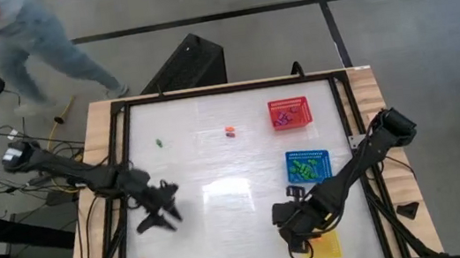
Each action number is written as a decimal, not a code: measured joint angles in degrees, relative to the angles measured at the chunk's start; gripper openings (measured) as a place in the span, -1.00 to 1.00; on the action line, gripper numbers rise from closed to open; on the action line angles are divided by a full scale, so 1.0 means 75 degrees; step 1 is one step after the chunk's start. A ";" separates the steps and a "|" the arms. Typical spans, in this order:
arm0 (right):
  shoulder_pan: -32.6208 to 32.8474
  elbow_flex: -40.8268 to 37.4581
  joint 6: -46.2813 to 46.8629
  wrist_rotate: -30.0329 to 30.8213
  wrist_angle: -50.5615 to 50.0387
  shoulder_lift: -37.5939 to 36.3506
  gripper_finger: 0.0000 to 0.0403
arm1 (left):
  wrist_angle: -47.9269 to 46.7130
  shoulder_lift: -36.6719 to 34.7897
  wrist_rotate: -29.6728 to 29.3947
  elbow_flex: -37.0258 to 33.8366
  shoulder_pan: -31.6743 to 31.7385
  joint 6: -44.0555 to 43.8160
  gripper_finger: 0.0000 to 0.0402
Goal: Sort Halloween decoration
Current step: Put the violet skeleton toy into the red basket
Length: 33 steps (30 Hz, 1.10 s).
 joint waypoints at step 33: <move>-0.5342 -0.0011 -0.3580 0.0481 0.3016 0.0551 -0.32 | -0.5147 0.2042 -0.9467 0.3416 -0.4026 0.0947 -0.14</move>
